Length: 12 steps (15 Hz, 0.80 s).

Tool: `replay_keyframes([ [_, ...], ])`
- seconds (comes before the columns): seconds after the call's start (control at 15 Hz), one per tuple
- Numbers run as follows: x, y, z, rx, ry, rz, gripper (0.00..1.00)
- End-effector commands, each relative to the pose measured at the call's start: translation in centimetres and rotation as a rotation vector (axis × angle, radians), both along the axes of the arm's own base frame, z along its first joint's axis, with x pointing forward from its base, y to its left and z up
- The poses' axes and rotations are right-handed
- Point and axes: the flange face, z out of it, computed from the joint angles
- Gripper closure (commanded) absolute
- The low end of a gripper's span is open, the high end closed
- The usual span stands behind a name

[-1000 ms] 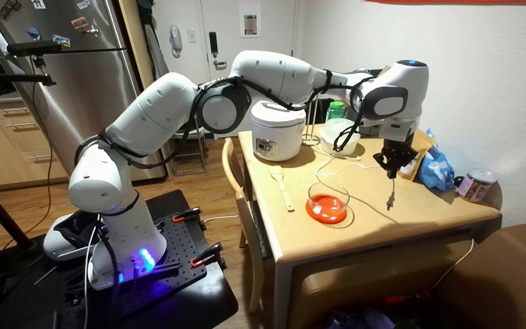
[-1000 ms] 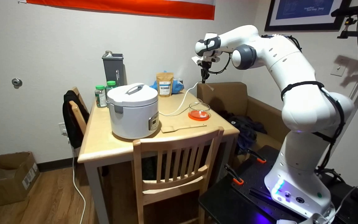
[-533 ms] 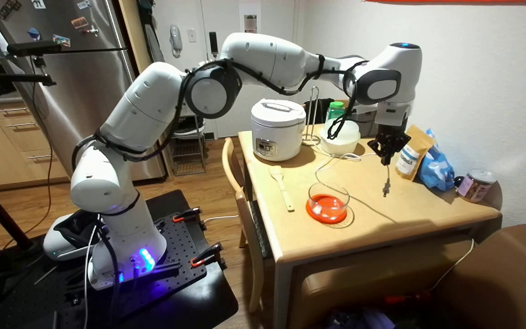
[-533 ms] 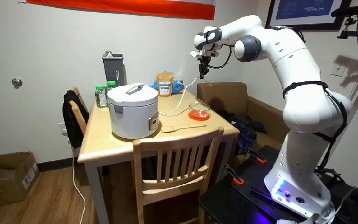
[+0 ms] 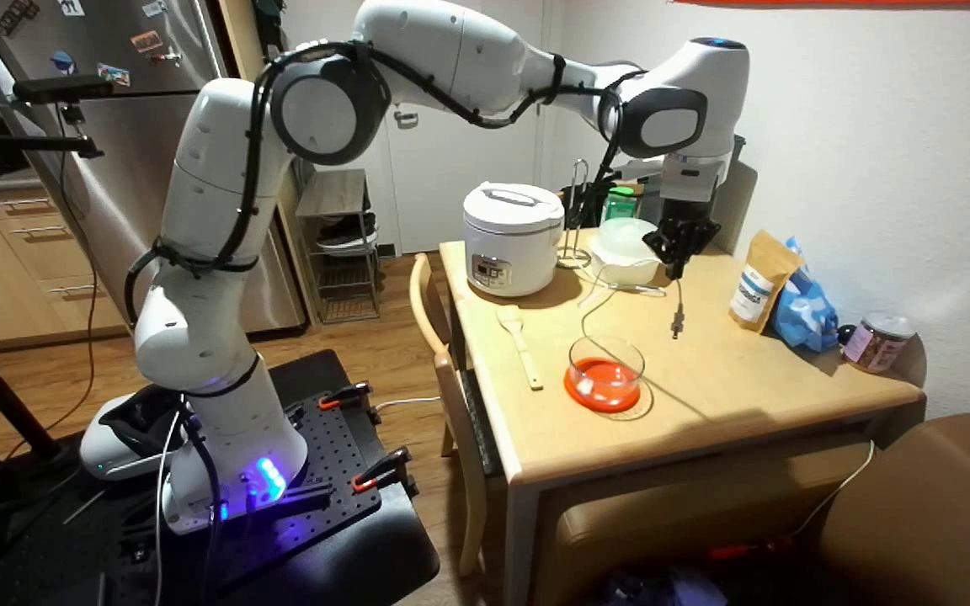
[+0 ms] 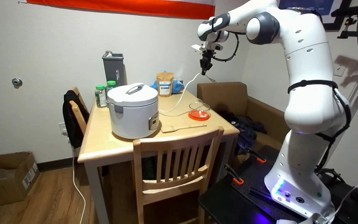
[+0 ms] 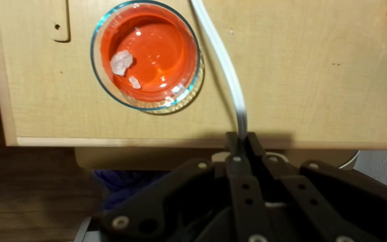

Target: Put the cable for the cooker on the cooker

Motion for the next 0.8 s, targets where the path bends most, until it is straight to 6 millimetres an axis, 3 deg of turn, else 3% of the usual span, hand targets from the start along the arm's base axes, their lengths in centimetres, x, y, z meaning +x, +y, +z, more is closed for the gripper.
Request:
replay_keyframes([
  [0.0, -4.0, 2.2, 0.8, 0.028, -0.002, 0.058, 0.98],
  [0.07, -4.5, 2.3, 0.7, 0.056, -0.004, 0.067, 0.98],
  [0.13, -2.2, 1.4, 0.4, 0.030, 0.014, 0.039, 0.93],
  [0.33, -3.5, 1.9, 0.5, 0.046, 0.019, 0.045, 0.93],
  [0.53, -3.7, 1.9, 0.3, 0.049, 0.022, 0.044, 0.93],
  [0.6, -3.7, 1.9, 0.3, 0.049, 0.022, 0.044, 0.98],
  [0.73, -3.5, 3.2, 0.6, 0.033, 0.019, 0.077, 0.98],
])
